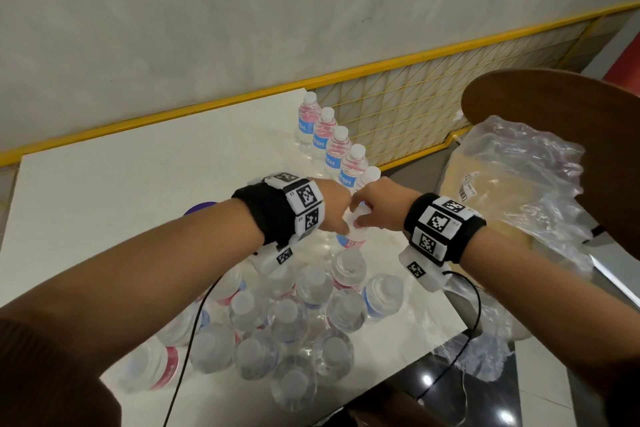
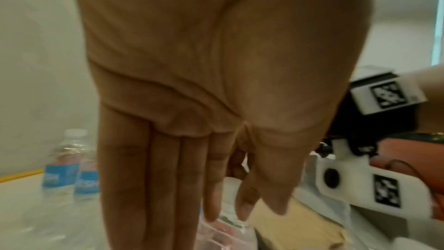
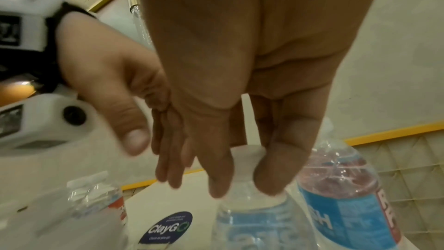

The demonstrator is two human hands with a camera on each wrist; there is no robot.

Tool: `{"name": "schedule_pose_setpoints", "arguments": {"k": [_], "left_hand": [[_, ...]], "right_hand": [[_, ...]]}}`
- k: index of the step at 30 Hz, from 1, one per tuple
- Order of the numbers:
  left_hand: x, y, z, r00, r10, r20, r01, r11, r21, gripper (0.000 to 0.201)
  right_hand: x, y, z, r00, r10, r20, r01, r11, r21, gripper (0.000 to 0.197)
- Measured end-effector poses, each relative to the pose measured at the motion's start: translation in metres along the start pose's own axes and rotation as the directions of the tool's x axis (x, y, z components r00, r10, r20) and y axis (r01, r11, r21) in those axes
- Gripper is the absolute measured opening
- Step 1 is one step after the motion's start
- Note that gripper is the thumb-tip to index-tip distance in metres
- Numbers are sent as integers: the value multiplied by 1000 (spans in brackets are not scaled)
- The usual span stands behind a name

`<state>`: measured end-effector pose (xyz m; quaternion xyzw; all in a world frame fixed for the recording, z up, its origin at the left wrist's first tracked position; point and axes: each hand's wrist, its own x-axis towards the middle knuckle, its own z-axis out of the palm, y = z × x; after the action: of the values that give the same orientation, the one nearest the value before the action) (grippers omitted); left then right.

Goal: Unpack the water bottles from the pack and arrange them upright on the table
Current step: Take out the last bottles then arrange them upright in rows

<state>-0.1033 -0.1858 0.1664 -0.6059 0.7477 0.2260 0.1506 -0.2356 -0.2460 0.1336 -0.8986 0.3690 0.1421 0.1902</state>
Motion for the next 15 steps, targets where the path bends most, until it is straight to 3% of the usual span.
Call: {"name": "schedule_pose_setpoints", "arguments": {"k": [4, 8, 12, 15], "left_hand": [[-4, 19, 12, 978, 136, 157, -143, 989, 30, 56], [3, 16, 12, 955, 112, 276, -105, 994, -39, 49], [6, 6, 11, 957, 144, 251, -141, 990, -31, 44], [7, 2, 19, 959, 157, 235, -144, 987, -70, 44]], "right_hand": [[-11, 17, -2, 1000, 8, -6, -9, 998, -54, 31], [-16, 32, -3, 1000, 9, -10, -10, 998, -62, 30], [-17, 35, 4, 995, 74, -61, -76, 996, -38, 44], [-16, 37, 11, 988, 116, -106, -117, 993, -9, 39]]}}
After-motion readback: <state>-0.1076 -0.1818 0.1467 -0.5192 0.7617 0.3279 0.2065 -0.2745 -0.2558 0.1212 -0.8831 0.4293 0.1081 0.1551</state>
